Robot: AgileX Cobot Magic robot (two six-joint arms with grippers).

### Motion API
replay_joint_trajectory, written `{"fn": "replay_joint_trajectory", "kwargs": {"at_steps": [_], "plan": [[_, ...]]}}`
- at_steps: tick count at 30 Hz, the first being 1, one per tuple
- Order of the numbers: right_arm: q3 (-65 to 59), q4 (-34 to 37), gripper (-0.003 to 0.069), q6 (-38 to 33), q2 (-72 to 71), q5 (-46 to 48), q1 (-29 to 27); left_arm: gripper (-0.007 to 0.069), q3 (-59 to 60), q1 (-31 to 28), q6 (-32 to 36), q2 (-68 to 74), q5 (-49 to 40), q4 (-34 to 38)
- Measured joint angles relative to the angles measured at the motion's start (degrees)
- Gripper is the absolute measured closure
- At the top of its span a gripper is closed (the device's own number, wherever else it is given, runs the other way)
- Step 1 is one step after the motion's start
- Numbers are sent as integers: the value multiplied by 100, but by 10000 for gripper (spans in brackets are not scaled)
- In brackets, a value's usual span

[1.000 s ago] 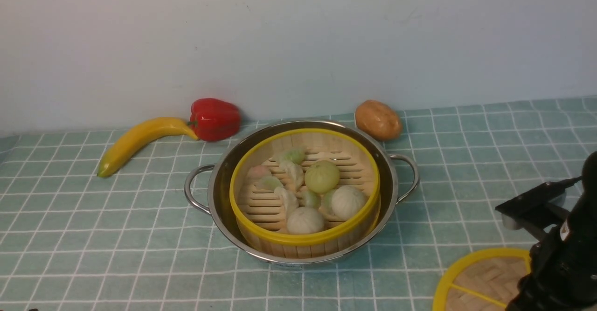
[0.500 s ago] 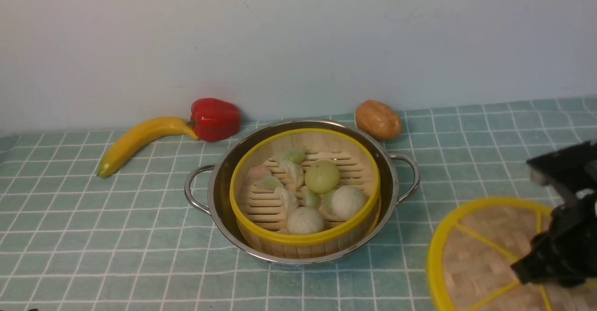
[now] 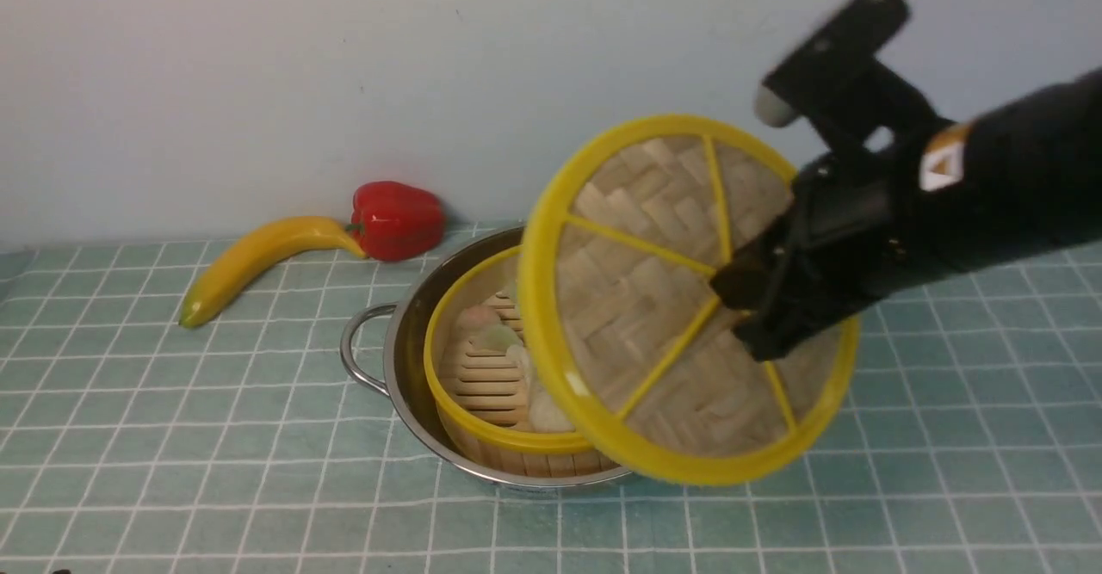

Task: Place the steamer in the pot on the blue tablecloth, and put the lid on the steamer.
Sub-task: 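Place the bamboo steamer lid onto the steamer basket in the pot with the right gripper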

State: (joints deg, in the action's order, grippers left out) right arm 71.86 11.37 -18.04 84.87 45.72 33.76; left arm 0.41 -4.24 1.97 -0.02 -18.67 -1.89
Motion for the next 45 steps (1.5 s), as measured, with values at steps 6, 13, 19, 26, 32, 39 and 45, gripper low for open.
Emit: {"fn": "replay_joint_trajectory", "kwargs": {"at_steps": [6,13,19,26,32,39,45], "plan": [[1188,-344,511,-192,1294,247,358,382,0,0,0,0,0,0],[2261,-560,511,-310,2316,484,392,382,0,0,0,0,0,0],[2353,-579,511,-314,2543,604,392,382,0,0,0,0,0,0],[2357,-724,511,-329,2555,409,392,382,0,0,0,0,0,0],[2359,-723,512,-453,2555,325,392,382,0,0,0,0,0,0],[2359,-723,512,-473,2555,223,392,382,0,0,0,0,0,0],[2370,-684,512,-477,2615,21,392,382,0,0,0,0,0,0]]}}
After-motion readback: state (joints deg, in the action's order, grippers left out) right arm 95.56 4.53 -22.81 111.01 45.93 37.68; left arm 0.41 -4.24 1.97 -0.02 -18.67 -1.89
